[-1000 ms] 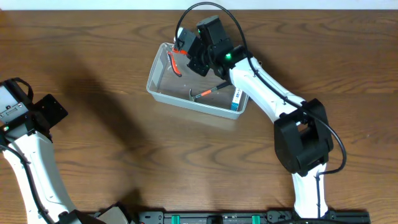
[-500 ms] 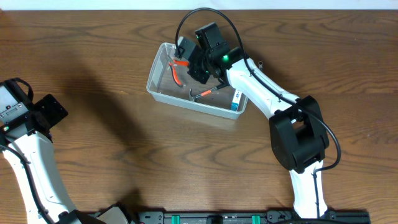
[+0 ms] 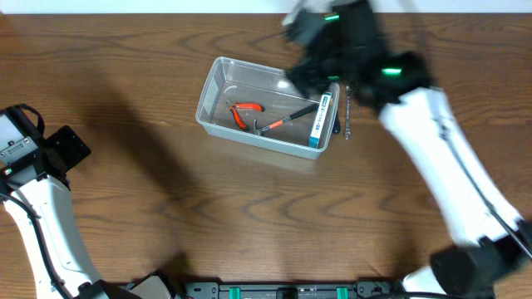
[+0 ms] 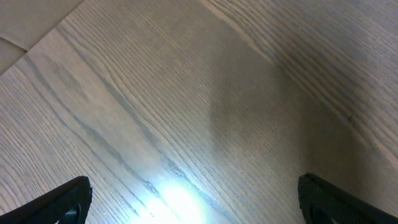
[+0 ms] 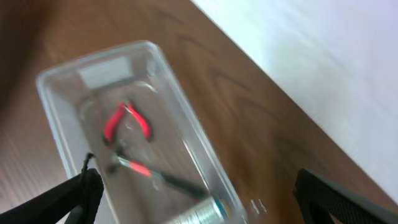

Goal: Pack container
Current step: 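Lower the pliers into the container and open the right gripper, then grasp the silver wrench with the right gripper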

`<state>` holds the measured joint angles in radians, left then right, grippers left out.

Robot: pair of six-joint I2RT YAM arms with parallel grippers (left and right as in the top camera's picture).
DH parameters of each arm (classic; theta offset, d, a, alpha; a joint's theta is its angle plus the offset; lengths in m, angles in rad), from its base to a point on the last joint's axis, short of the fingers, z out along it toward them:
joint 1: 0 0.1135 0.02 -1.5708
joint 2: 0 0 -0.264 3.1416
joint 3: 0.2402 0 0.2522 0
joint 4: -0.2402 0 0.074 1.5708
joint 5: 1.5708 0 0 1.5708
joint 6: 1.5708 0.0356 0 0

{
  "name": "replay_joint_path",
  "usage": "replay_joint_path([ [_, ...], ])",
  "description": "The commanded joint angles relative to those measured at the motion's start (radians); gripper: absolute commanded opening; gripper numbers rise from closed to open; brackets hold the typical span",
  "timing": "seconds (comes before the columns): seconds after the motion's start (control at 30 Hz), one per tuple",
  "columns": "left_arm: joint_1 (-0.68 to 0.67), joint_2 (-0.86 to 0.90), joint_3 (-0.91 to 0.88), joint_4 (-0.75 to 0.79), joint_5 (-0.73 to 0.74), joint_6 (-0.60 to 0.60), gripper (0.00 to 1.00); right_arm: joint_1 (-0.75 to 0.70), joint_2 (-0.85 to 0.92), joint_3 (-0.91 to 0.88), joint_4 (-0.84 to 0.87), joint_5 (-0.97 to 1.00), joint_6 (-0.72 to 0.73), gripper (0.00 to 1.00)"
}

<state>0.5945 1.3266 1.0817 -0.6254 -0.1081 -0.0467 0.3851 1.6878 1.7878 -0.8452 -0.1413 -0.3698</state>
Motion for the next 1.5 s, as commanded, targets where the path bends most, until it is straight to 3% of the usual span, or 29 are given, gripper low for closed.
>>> replay_joint_path([
  [0.0, 0.005, 0.007, 0.014, -0.003, 0.002, 0.016, 0.98, -0.119, -0.005, -0.004, -0.082, 0.008, 0.095, 0.99],
  [0.27, 0.005, 0.007, 0.014, -0.003, 0.002, 0.016, 0.98, -0.35, 0.082, -0.133, -0.16, -0.077, 0.501, 0.99],
  [0.33, 0.005, 0.007, 0.014, -0.003, 0.002, 0.016, 0.98, -0.353, 0.115, -0.196, -0.138, -0.076, 0.54, 0.91],
  [0.43, 0.005, 0.007, 0.014, -0.003, 0.002, 0.016, 0.98, -0.34, 0.164, -0.259, -0.102, -0.076, 0.557, 0.82],
  [0.67, 0.005, 0.007, 0.014, -0.003, 0.002, 0.016, 0.98, -0.293, 0.269, -0.294, 0.01, -0.014, 0.563, 0.79],
  [0.8, 0.005, 0.007, 0.014, -0.003, 0.002, 0.016, 0.98, -0.293, 0.333, -0.294, 0.073, 0.014, 0.623, 0.72],
  [0.93, 0.005, 0.007, 0.014, -0.003, 0.002, 0.016, 0.98, -0.287, 0.389, -0.294, 0.088, 0.013, 0.652, 0.52],
  [1.3, 0.005, 0.007, 0.014, -0.003, 0.002, 0.016, 0.98, -0.259, 0.442, -0.294, 0.254, 0.014, 0.654, 0.57],
  [1.47, 0.005, 0.007, 0.014, -0.003, 0.002, 0.016, 0.98, -0.251, 0.443, -0.294, 0.3, 0.014, 0.654, 0.55],
])
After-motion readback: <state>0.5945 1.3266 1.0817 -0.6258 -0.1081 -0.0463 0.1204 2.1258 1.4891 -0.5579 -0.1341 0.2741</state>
